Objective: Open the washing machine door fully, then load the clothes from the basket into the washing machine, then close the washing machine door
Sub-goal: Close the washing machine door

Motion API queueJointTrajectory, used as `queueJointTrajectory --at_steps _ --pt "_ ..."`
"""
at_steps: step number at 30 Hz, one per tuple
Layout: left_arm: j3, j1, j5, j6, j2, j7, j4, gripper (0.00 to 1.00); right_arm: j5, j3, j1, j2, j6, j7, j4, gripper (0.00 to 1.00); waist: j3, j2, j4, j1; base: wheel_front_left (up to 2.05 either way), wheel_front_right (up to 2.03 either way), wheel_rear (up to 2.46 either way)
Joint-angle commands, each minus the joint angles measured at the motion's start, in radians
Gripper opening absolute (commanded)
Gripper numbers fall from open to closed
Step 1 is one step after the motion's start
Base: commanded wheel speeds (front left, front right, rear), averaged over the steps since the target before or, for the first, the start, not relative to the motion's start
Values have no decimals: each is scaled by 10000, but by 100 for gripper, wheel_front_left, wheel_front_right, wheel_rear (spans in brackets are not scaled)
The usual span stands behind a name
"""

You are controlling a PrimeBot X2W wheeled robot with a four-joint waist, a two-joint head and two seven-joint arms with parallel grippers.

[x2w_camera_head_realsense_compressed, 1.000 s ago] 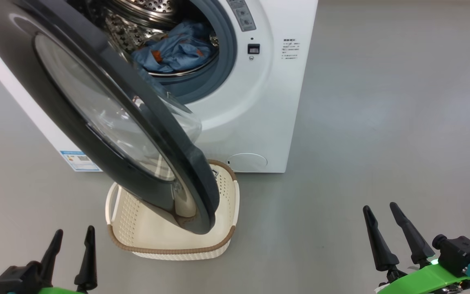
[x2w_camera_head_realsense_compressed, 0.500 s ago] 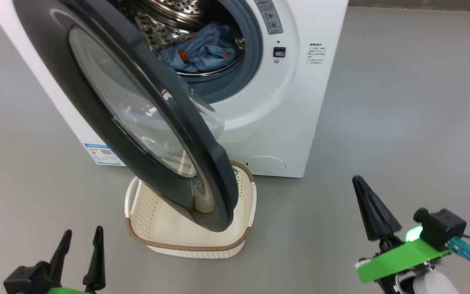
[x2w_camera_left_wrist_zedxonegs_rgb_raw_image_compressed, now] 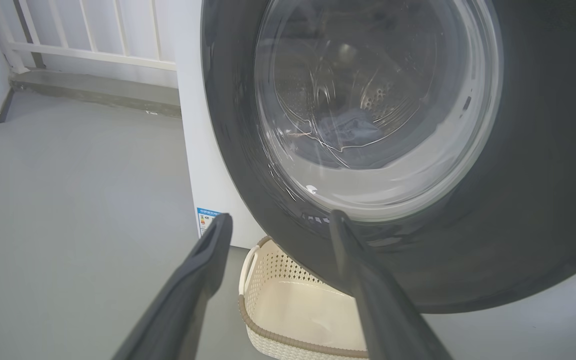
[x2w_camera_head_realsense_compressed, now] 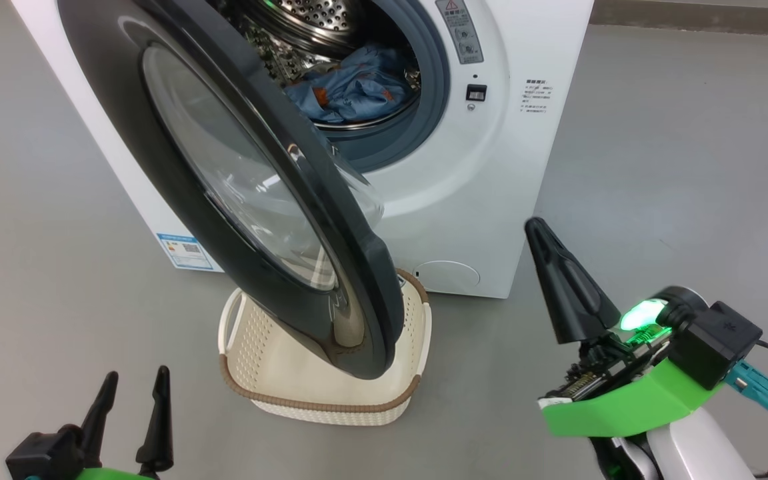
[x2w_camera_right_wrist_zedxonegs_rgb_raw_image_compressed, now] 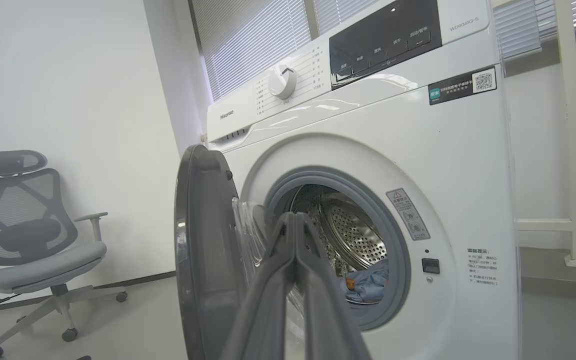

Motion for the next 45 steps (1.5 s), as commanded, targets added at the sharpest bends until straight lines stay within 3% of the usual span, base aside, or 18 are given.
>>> queueJointTrajectory --at_steps 1,10,22,35,45 --pt "376 -45 50 -17 156 -66 -298 100 -57 478 -385 112 14 -48 -595 0 0 -1 10 0 0 0 0" --pt "384 -74 59 -17 125 -66 -345 100 101 2063 -556 270 14 -48 -1008 0 -11 -1 87 0 0 0 0" --pt "316 -160 -7 -17 -10 -67 -313 100 950 4246 -811 479 14 -48 728 0 131 -1 343 0 0 0 0" --pt "215 -309 -69 -17 -175 -67 -270 100 1415 4493 -1212 382 14 -48 2721 0 409 -1 590 0 0 0 0" --pt "143 -471 -113 -17 -208 -67 -247 100 1528 4250 -1595 493 14 -48 3564 0 602 -1 677 0 0 0 0"
